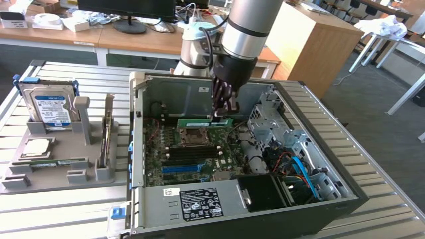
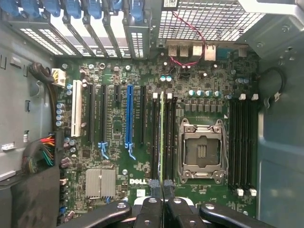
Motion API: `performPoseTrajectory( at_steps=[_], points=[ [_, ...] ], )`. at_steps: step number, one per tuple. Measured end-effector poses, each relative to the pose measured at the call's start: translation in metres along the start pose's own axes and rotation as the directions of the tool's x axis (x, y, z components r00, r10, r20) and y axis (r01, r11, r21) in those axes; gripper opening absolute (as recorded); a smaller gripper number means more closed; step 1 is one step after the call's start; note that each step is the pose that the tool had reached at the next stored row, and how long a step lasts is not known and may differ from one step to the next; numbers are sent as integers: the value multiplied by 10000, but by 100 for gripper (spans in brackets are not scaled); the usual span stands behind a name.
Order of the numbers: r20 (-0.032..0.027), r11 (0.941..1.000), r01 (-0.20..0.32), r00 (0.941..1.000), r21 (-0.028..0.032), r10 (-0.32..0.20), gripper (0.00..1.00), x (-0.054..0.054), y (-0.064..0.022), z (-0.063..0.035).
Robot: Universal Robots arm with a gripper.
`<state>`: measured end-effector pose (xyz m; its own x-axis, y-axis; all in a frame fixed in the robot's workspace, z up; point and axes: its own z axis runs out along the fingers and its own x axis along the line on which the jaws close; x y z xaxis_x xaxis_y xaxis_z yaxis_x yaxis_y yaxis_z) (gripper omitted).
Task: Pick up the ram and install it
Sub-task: 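Insert the ram into the slot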
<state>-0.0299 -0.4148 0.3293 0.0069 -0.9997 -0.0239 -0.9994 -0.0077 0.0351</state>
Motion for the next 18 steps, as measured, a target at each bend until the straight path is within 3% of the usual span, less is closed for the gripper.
performPoseTrajectory(
  at_steps=[18],
  points=[
    [1,10000,0,10000,0,0,11,5,-5,138]
  ],
)
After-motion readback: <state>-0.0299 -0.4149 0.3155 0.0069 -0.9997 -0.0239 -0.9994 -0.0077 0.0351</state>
